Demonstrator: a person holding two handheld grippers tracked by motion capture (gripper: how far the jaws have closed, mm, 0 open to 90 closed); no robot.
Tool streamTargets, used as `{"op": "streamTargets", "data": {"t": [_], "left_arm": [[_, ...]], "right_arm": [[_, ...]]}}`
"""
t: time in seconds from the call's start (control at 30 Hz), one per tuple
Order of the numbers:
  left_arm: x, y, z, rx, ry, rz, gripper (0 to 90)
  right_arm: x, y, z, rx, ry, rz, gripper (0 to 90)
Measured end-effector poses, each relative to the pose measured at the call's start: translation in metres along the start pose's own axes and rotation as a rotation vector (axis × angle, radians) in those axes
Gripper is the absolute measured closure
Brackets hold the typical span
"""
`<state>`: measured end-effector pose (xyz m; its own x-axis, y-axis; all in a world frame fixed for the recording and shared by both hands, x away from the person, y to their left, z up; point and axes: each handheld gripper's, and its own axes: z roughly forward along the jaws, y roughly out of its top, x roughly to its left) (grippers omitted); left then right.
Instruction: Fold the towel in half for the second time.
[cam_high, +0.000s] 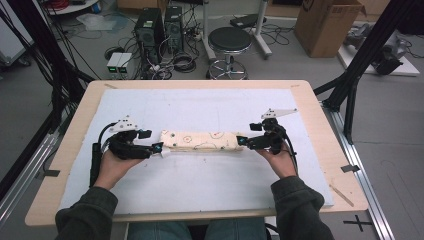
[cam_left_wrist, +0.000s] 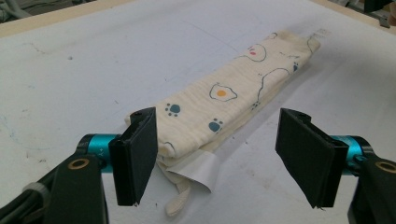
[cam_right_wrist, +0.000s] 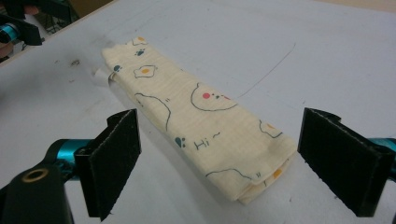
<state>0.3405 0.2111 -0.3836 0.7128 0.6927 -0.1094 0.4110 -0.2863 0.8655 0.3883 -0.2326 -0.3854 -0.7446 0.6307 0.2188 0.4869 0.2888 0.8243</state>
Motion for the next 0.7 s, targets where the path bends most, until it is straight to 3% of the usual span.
{"op": "streamTargets", "data": {"t": [0.13,0.7], "left_arm": [[-0.001,-0.003,-0.003,-0.002,0.004,0.004,29.6],[-0.008,-0.012,-0.012,-0.011,0.005,0.007,28.1]], "right_arm": [[-0.001,-0.004,-0.002,0.005,0.004,0.015,12.5],[0.007,-0.008,-0.009,0.007,0.008,-0.011,12.5]]}}
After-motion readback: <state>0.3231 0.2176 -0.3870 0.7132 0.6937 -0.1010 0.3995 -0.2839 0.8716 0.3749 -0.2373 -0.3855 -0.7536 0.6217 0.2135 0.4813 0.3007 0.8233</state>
